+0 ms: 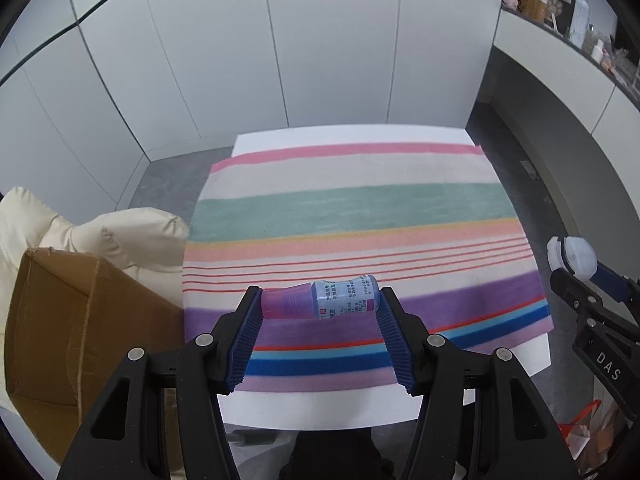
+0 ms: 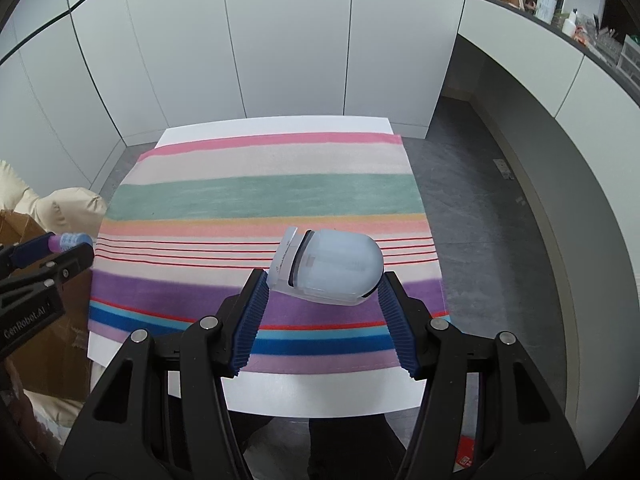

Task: Organize objects
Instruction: 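Carry the pink-capped bottle with the left tool while the right tool carries the white device to the box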

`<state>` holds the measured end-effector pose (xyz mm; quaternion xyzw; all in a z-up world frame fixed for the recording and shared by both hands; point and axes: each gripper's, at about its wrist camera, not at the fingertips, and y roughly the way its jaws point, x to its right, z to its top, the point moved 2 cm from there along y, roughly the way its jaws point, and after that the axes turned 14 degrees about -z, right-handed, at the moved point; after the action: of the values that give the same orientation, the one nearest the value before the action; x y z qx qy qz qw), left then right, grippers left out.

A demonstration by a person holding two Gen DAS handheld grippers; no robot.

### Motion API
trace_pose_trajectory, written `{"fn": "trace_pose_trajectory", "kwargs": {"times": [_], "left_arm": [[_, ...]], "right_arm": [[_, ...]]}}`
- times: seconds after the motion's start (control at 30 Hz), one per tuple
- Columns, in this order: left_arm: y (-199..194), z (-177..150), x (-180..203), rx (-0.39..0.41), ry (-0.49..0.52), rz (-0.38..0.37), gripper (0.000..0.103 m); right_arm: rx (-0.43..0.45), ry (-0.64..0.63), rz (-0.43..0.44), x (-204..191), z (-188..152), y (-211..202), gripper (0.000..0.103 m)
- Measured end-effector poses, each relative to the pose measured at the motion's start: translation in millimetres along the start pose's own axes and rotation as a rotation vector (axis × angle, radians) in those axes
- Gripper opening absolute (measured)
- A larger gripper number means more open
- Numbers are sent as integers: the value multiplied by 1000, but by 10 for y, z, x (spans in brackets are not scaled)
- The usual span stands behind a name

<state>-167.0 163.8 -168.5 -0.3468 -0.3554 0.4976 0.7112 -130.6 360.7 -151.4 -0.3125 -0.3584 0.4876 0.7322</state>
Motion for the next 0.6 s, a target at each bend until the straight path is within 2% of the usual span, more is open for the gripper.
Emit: {"fn": "trace_pose_trajectory", "kwargs": {"times": [0.17, 0.27, 0.37, 0.6], "left_arm": [[-219, -33, -264, 33, -47, 6, 59], [-346, -85, -473, 58, -57, 42, 59], [-482, -146, -756, 91, -73, 84, 59], [-770, -385, -1650, 109, -229, 140, 59]], "right_arm": [[27, -41, 10, -222, 61, -184, 60], [39, -66, 32, -441, 91, -281, 60], [51, -111, 54, -760, 120, -371, 60], [89, -236, 131, -1670, 115, -626, 60]]}}
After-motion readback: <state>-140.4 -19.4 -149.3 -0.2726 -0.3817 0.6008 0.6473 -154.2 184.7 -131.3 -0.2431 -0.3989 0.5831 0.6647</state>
